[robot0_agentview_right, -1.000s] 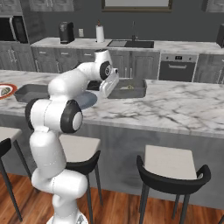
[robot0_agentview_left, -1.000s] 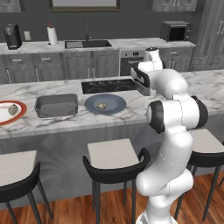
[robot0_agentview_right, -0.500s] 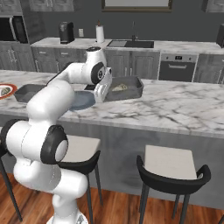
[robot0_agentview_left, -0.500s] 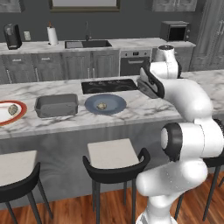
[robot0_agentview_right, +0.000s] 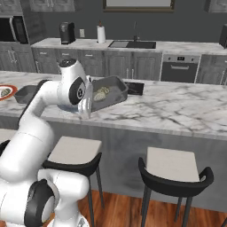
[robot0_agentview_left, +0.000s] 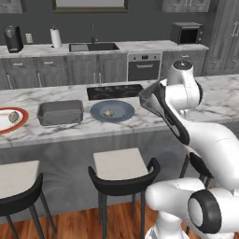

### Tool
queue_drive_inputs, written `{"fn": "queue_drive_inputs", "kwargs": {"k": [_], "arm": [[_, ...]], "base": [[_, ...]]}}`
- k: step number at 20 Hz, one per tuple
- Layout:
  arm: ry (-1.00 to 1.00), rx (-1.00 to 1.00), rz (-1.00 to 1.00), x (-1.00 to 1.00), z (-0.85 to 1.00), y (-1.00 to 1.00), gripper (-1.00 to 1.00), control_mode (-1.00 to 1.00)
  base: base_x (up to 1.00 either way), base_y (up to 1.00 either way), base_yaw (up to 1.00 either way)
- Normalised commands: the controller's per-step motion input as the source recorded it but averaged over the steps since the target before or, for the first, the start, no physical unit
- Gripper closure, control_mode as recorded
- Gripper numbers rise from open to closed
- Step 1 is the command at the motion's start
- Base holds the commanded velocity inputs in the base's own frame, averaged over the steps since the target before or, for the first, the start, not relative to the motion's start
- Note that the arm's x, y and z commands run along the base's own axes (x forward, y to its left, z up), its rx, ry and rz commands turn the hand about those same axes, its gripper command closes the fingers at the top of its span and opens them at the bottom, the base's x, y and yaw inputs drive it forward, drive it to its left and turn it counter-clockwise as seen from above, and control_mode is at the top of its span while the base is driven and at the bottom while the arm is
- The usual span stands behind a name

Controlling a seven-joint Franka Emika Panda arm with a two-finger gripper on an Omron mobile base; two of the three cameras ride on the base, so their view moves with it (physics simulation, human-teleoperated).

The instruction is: Place two dumplings into each of the tupperware containers and then place the containers in the fridge.

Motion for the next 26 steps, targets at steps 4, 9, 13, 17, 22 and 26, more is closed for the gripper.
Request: {"fn": "queue_drive_inputs", "kwargs": {"k": [4, 9, 13, 17, 22, 26], "arm": [[-0.08, -0.06, 0.16, -1.0, 0.0, 0.29, 1.0, -1.0], [0.0, 0.0, 0.06, -0.7, -0.02, -0.01, 1.0, -1.0], [0.0, 0.0, 0.0, -0.02, 0.0, -0.1, 1.0, -1.0], [0.0, 0.0, 0.0, 0.0, 0.0, -0.08, 1.0, -1.0], [0.0, 0.0, 0.0, 0.0, 0.0, -0.01, 1.0, 1.0], [0.0, 0.0, 0.0, 0.0, 0.0, 0.0, 1.0, 1.0]], "base": [[0.0, 0.0, 0.0], [0.0, 0.0, 0.0], [0.0, 0.0, 0.0], [0.0, 0.0, 0.0], [-0.01, -0.01, 0.0], [-0.31, 0.0, 0.0]]}}
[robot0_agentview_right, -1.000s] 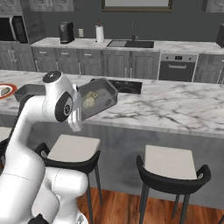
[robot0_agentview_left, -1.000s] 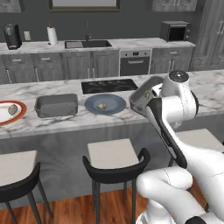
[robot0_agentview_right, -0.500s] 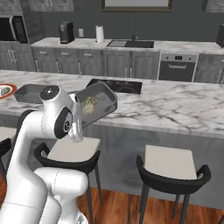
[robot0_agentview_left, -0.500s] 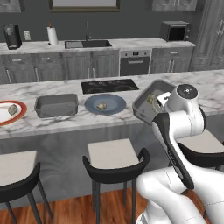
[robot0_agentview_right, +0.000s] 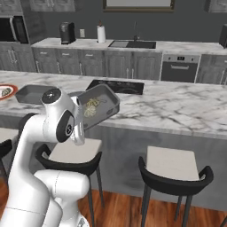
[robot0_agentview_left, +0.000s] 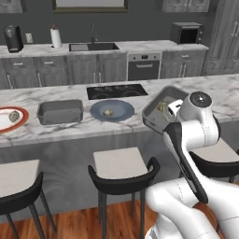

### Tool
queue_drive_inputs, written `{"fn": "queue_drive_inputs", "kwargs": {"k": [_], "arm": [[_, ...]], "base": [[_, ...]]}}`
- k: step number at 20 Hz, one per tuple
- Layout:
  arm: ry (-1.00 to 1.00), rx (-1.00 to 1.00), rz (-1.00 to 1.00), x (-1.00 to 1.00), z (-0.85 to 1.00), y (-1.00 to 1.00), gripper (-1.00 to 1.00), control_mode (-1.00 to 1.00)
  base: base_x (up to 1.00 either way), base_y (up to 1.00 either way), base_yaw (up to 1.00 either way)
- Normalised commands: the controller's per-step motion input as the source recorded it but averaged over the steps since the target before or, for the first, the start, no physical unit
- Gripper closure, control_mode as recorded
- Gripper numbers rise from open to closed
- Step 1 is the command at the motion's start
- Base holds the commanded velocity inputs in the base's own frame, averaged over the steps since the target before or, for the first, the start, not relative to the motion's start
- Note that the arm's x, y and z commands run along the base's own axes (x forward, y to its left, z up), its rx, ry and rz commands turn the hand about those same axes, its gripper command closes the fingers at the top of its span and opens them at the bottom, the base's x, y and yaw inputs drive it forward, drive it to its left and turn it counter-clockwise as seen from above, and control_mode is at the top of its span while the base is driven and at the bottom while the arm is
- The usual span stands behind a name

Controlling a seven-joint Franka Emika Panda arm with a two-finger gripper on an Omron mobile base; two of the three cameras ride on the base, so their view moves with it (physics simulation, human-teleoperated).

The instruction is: Place two dumplings into each of the tupperware containers and then place the containers in the fridge.

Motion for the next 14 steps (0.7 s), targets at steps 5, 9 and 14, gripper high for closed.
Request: {"fn": "queue_drive_inputs", "kwargs": {"k": [5, 9, 14], "arm": [[0.0, 0.0, 0.0, 0.0, 0.0, 0.0, 1.0, 1.0], [0.0, 0.0, 0.0, 0.0, 0.0, 0.0, 1.0, 1.0], [0.0, 0.0, 0.0, 0.0, 0.0, 0.0, 1.0, 1.0]], "base": [[-0.46, 0.15, 0.0], [-0.44, 0.27, 0.0], [-0.32, 0.55, 0.0]]}}
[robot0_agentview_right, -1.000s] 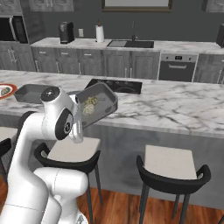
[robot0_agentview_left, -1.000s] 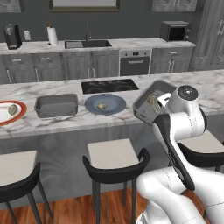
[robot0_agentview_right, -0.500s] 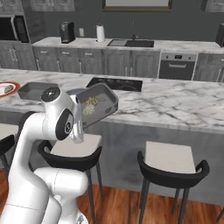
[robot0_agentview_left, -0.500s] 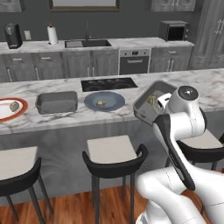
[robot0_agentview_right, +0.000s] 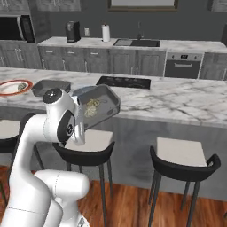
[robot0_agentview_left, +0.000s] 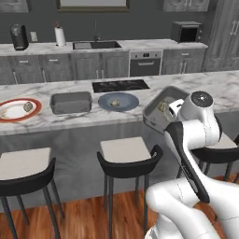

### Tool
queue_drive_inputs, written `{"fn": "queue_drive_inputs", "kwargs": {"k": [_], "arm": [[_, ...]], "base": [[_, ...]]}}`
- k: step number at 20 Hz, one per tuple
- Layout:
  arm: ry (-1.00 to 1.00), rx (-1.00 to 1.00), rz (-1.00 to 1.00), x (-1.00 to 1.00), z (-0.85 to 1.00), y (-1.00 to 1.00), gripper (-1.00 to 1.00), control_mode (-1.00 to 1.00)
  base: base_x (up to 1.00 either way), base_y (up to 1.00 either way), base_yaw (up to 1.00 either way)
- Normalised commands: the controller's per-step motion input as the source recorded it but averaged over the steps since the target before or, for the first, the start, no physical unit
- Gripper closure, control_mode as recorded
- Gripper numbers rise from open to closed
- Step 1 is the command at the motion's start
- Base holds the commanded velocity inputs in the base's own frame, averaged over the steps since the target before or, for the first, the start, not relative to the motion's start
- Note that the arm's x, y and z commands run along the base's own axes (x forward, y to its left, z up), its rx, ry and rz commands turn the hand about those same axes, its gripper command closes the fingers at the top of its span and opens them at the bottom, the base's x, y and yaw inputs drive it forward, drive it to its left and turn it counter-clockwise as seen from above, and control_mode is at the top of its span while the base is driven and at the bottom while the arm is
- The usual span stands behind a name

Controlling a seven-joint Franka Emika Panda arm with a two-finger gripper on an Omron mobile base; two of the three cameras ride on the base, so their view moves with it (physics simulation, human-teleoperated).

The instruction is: Place two dumplings into each of the tupperware containers and then place the containers in the fridge.

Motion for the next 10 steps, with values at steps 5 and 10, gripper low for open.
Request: {"fn": "queue_drive_inputs", "kwargs": {"k": [5, 10], "arm": [[0.0, 0.0, 0.0, 0.0, 0.0, 0.0, 1.0, 1.0], [0.0, 0.0, 0.0, 0.0, 0.0, 0.0, 1.0, 1.0]], "base": [[-0.3, 0.73, 0.0], [-0.35, 0.81, 0.0]]}}
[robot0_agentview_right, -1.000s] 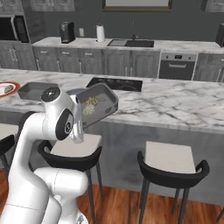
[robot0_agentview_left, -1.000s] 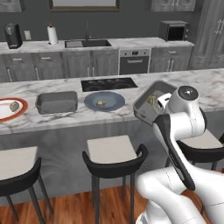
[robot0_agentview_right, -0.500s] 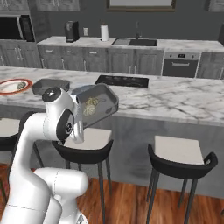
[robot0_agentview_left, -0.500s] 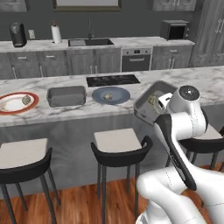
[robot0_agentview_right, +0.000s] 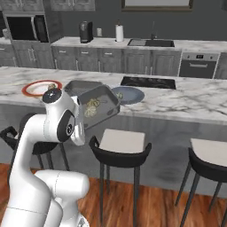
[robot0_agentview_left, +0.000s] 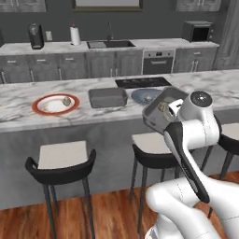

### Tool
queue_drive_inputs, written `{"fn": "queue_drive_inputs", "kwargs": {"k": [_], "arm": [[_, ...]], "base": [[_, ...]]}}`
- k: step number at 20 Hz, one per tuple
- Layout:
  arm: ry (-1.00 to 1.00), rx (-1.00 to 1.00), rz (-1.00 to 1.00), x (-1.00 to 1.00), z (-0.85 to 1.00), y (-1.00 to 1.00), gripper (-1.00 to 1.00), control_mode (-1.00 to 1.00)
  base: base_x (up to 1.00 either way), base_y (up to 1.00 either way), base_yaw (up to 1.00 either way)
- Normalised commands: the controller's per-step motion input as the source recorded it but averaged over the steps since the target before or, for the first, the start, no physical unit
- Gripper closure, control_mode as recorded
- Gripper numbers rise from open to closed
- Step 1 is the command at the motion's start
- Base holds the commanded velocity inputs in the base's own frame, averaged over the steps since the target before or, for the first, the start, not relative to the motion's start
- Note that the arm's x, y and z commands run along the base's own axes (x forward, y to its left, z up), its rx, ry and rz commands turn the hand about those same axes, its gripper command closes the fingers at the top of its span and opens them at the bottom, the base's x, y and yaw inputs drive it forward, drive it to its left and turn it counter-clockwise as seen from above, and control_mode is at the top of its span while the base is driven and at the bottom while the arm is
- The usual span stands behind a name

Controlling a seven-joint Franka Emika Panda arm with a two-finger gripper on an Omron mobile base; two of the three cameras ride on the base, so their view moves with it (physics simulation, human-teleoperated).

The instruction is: Place two dumplings into each of the tupperware containers and then place the containers in the fridge.

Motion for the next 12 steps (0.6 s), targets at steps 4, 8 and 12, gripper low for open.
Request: {"fn": "queue_drive_inputs", "kwargs": {"k": [4, 8, 12], "arm": [[0.0, 0.0, 0.0, 0.0, 0.0, 0.0, 1.0, 1.0], [0.0, 0.0, 0.0, 0.0, 0.0, 0.0, 1.0, 1.0], [0.0, 0.0, 0.0, 0.0, 0.0, 0.0, 1.0, 1.0]], "base": [[-0.27, 0.89, 0.0], [-0.24, 0.73, 0.0], [-0.31, 0.64, 0.0]]}}
